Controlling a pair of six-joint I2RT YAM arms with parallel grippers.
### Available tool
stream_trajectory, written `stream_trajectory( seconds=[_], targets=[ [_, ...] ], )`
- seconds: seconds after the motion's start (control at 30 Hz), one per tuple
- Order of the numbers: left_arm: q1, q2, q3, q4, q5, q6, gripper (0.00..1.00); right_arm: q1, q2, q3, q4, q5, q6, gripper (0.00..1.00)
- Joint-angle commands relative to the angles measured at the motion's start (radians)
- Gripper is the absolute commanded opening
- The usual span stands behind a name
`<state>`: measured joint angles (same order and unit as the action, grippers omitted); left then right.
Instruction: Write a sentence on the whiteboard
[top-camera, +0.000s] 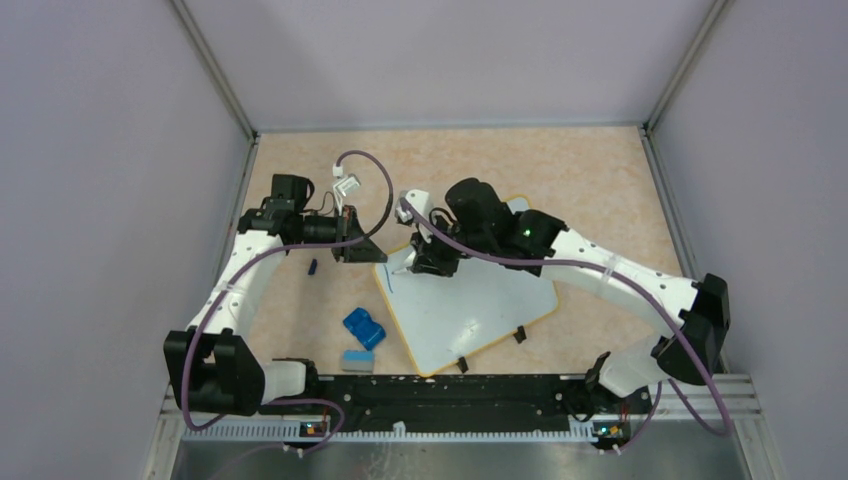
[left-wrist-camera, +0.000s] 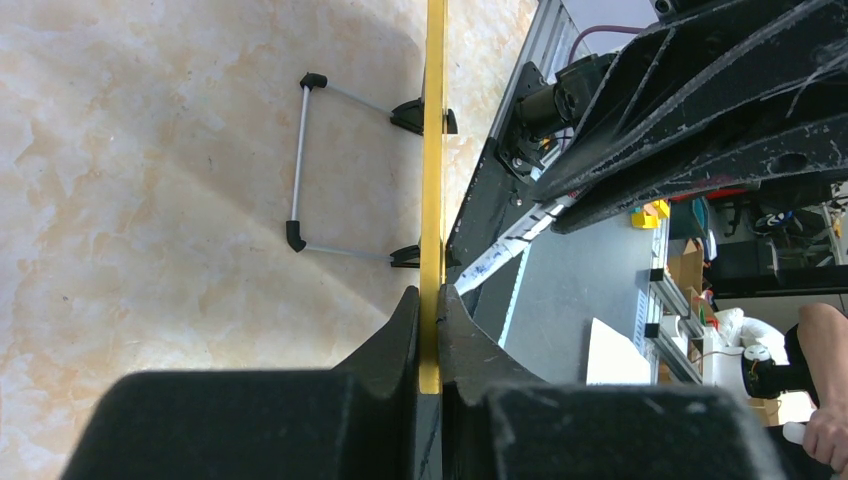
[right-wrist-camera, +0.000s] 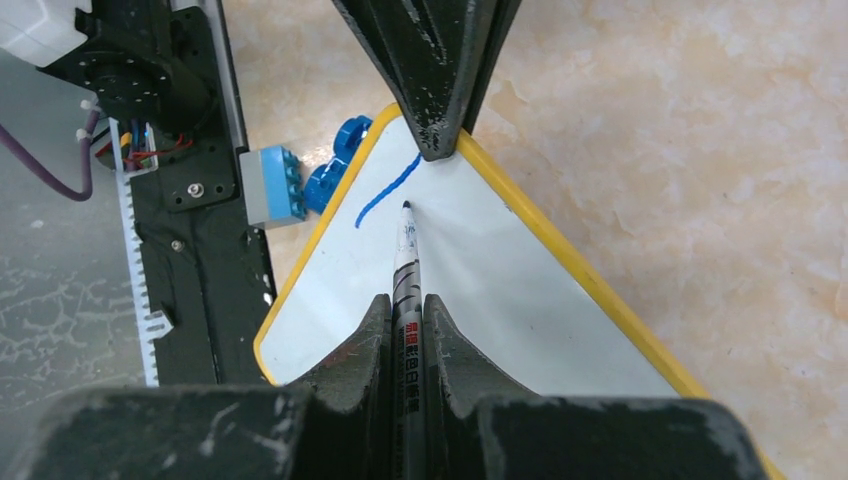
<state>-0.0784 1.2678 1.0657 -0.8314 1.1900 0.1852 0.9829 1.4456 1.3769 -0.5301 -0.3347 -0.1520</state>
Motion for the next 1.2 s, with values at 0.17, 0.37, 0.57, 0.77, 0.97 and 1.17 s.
stream_trajectory(
  seconds=[0.17,0.37,0.57,0.77,0.97,1.17],
  targets=[
    [-0.003,0.005,-0.001,0.012,0.013,0.004,0.00,-0.028,-0.029,0.048,0.047,0.036,0.040,0.00],
    [-0.003,0.007,-0.004,0.015,0.012,0.005,0.00,-0.032,-0.024,0.045,0.048,0.039,0.037,0.00],
    [-0.003,0.006,-0.004,0.015,0.011,0.003,0.00,-0.030,-0.013,0.030,0.054,0.035,0.035,0.00],
    [-0.003,0.009,-0.004,0.017,0.010,0.004,0.00,-0.005,0.001,0.023,0.047,0.026,0.027,0.00],
    [-0.003,0.012,-0.004,0.018,0.011,0.006,0.00,0.015,0.012,0.016,0.045,0.022,0.023,0.00],
    [-0.003,0.011,-0.004,0.018,0.008,0.004,0.00,0.027,0.018,0.016,0.041,0.017,0.019,0.00]
  ],
)
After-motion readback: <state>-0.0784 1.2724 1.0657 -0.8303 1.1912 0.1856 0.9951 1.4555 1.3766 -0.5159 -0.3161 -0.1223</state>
